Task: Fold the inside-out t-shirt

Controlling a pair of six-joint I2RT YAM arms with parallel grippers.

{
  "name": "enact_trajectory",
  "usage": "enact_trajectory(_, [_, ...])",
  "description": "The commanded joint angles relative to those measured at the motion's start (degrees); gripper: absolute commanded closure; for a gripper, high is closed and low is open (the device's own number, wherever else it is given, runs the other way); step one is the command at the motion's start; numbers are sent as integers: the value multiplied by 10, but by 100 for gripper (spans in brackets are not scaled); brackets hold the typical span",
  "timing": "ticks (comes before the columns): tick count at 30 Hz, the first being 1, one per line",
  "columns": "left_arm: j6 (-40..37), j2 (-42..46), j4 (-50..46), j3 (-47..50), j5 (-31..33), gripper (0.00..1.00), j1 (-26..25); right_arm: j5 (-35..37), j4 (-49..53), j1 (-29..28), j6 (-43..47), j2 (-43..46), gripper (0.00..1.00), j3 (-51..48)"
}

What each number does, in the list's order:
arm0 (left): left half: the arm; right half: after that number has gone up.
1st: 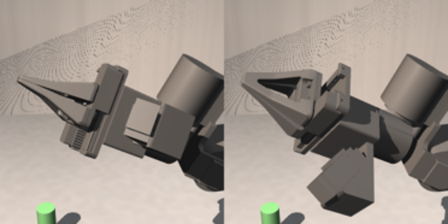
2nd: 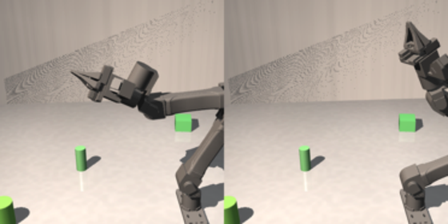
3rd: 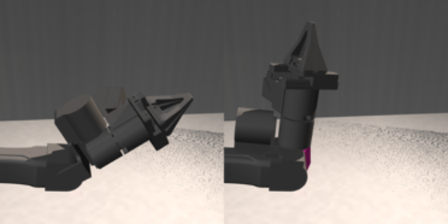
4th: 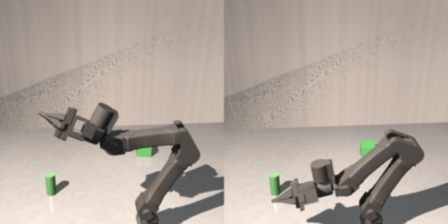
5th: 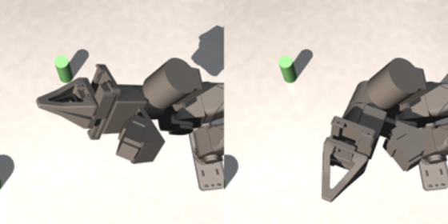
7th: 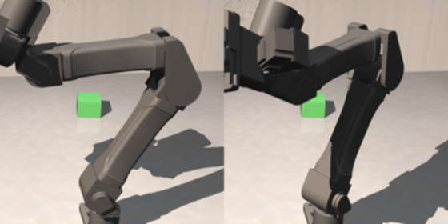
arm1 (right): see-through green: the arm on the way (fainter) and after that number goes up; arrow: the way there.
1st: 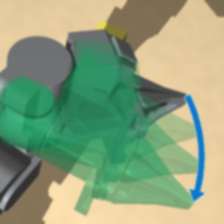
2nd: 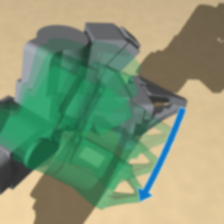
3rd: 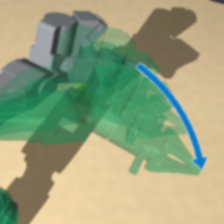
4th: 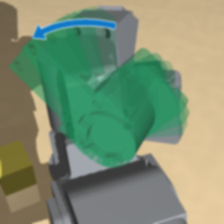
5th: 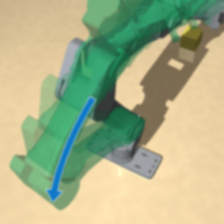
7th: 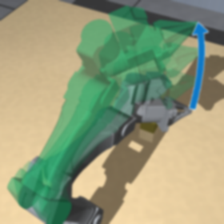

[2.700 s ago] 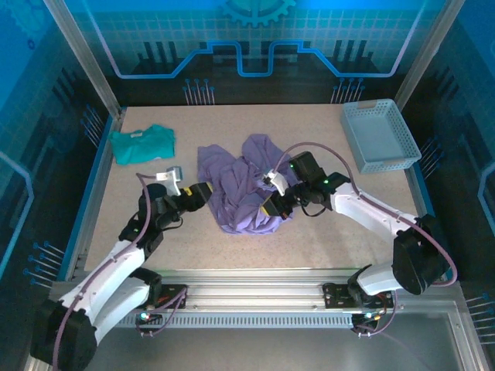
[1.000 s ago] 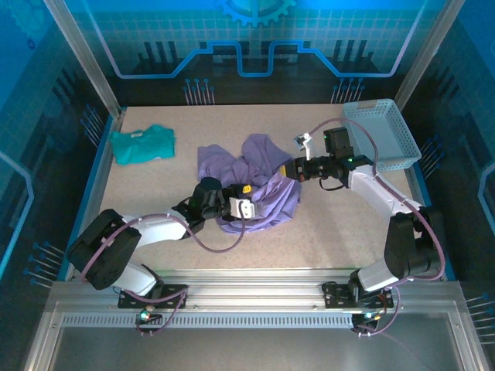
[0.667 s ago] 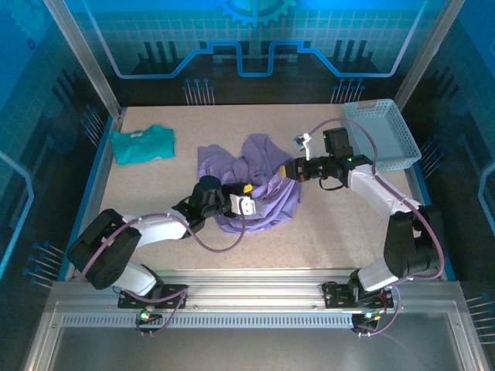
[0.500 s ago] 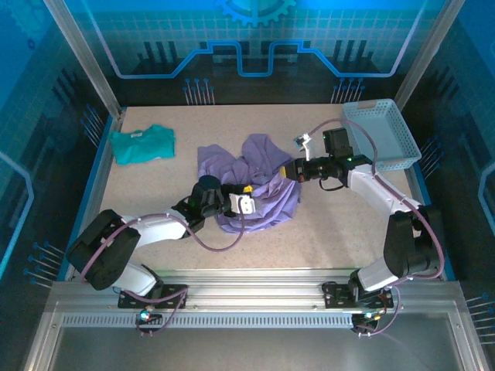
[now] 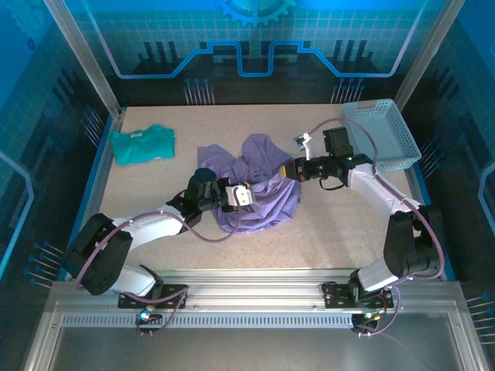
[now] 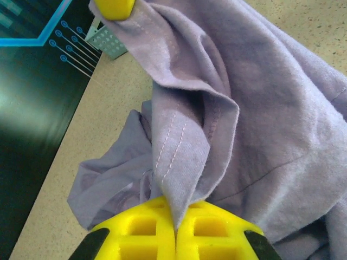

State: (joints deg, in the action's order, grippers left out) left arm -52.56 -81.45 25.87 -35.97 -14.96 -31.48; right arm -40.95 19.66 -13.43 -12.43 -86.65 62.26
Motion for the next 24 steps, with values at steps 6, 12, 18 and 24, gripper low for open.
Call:
enact_trajectory(6, [276, 90, -38, -35, -50, 100, 67, 46, -69, 7, 24, 88, 97, -25])
enact_trajectory(12, [468, 161, -95, -32, -70, 100, 79, 40, -194, -28, 33, 149, 97, -70])
enact_trajectory(18, [616, 233, -261, -86, -14, 100, 78, 59, -225, -89, 40, 143, 96, -46])
enact_trajectory(24, [640, 278, -372, -127, -9, 100, 79, 179, -158, -109, -9, 148, 98, -3])
